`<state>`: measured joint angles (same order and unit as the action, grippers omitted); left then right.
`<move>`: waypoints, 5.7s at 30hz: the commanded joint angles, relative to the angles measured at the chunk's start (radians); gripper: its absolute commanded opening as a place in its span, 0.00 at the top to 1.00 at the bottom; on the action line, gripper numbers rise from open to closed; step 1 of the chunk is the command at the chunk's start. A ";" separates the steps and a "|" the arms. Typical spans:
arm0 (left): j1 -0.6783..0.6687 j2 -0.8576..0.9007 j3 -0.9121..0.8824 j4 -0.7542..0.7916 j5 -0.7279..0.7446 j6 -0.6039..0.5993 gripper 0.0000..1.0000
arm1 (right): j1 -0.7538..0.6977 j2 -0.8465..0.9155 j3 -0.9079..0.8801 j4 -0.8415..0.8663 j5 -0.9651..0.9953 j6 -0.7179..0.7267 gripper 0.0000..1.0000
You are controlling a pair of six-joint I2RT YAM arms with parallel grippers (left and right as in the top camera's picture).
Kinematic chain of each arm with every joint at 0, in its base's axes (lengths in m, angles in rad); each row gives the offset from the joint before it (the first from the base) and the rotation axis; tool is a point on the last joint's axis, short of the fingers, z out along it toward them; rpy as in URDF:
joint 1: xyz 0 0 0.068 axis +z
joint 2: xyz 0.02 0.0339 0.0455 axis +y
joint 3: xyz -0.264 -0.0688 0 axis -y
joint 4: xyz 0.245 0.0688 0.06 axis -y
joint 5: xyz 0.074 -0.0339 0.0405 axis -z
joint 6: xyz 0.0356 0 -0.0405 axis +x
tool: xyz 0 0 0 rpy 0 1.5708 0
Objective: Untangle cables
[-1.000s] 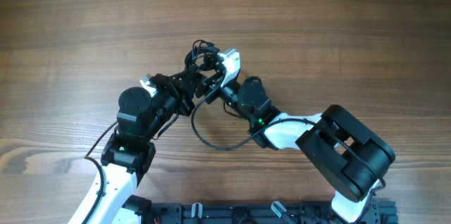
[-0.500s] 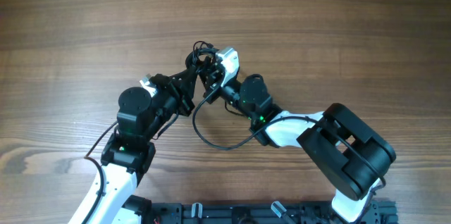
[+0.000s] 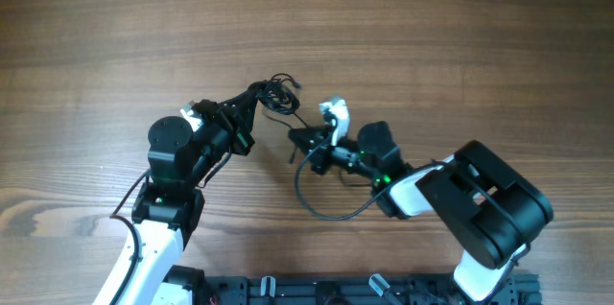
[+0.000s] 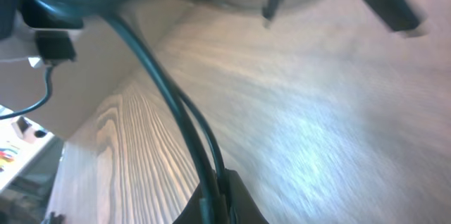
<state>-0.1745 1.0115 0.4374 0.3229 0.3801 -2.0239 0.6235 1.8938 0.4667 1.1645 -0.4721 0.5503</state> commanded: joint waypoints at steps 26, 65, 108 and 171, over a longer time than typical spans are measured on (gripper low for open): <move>-0.236 -0.016 0.038 0.000 0.231 1.043 0.96 | -0.795 -0.029 0.272 0.483 -1.072 0.586 0.00; -0.241 0.539 0.756 -0.692 0.860 1.751 0.96 | -0.630 -0.100 0.743 -1.702 -0.896 -0.912 0.33; -0.236 0.539 0.756 -0.933 0.123 1.442 0.00 | -0.484 -0.100 0.743 -1.633 -0.692 -0.380 0.96; -0.391 0.310 0.756 -0.966 -0.475 1.617 0.96 | -0.537 -0.100 0.743 -1.523 -0.525 -0.381 0.11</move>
<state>-0.5549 1.4208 1.1881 -0.6090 -0.0570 -0.7856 0.0856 1.8172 1.1980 -0.3428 -1.0504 0.3752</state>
